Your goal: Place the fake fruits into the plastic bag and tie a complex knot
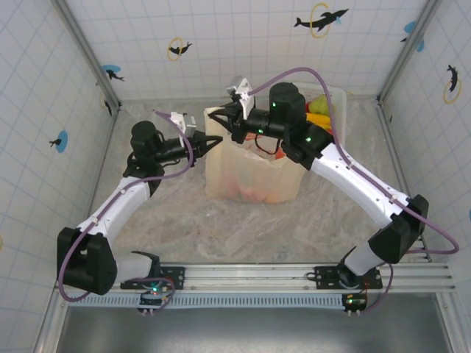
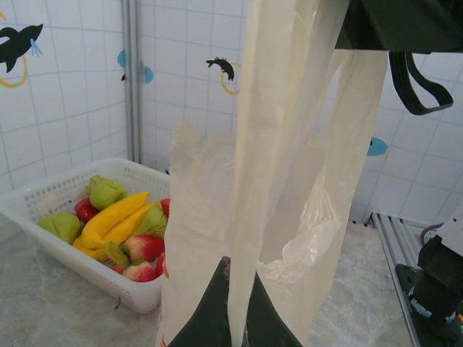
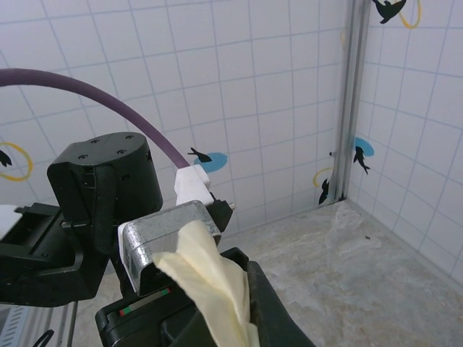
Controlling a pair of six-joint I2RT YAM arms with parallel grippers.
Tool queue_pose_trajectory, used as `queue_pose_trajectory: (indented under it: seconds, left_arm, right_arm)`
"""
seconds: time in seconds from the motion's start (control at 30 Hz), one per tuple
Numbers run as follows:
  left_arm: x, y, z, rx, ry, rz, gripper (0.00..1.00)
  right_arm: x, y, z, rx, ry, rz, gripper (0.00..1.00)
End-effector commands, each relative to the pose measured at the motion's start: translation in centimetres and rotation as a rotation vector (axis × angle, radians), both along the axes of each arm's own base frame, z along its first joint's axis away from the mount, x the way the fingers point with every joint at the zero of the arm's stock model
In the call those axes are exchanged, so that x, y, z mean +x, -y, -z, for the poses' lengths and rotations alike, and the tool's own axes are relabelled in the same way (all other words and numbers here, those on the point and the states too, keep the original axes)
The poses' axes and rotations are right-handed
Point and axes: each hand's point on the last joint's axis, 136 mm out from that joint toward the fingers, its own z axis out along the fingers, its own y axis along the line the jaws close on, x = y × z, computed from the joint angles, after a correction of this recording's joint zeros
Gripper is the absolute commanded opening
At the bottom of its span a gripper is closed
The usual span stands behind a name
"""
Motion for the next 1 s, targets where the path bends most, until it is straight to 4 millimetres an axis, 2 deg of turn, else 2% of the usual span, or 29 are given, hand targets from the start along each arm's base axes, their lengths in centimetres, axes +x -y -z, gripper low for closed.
queue_pose_trajectory:
  seconds: [0.0,0.1,0.23,0.37,0.43,0.63,0.73,0.83,0.9,0.97]
  left_arm:
    - [-0.4,0.2,0.3,0.004,0.016,0.029,0.00]
    - [-0.5,0.2,0.2,0.004,0.015,0.031,0.00]
    - [-0.8,0.3,-0.1,0.002,0.022,0.044,0.00]
    - [-1.1,0.3,-0.3,0.003,0.031,0.056,0.00]
    - [-1.3,0.3,-0.3,0.005,0.033,0.065,0.00]
    - [-1.5,0.5,-0.3,0.009,0.035,0.082,0.00]
    - [-1.6,0.5,-0.4,0.008,0.038,0.084,0.00]
    - [-1.7,0.5,-0.5,0.008,0.040,0.088,0.00]
    - [-1.7,0.5,-0.5,0.008,0.043,0.088,0.00]
    - [-1.7,0.5,-0.6,0.009,0.047,0.084,0.00]
  right_arm:
    - [-1.7,1.7,-7.7,0.142,0.157,-0.016,0.12]
    - [-2.0,2.0,-8.1,0.148,0.167,-0.030,0.20]
    - [-2.4,3.0,-6.8,0.121,0.176,-0.062,0.42]
    - [-3.1,4.3,-4.5,0.090,0.235,-0.113,0.85]
    - [-3.0,4.4,-3.5,0.075,0.251,-0.116,0.95]
    - [-2.1,1.9,-1.3,0.032,0.217,-0.152,0.95]
    - [-1.7,0.6,-1.0,0.029,0.190,-0.170,0.87]
    - [-1.4,-0.3,-0.6,0.017,0.169,-0.174,0.75]
    - [-1.4,-0.4,-0.6,0.020,0.164,-0.173,0.59]
    - [-1.3,-0.3,-1.1,0.035,0.159,-0.156,0.40]
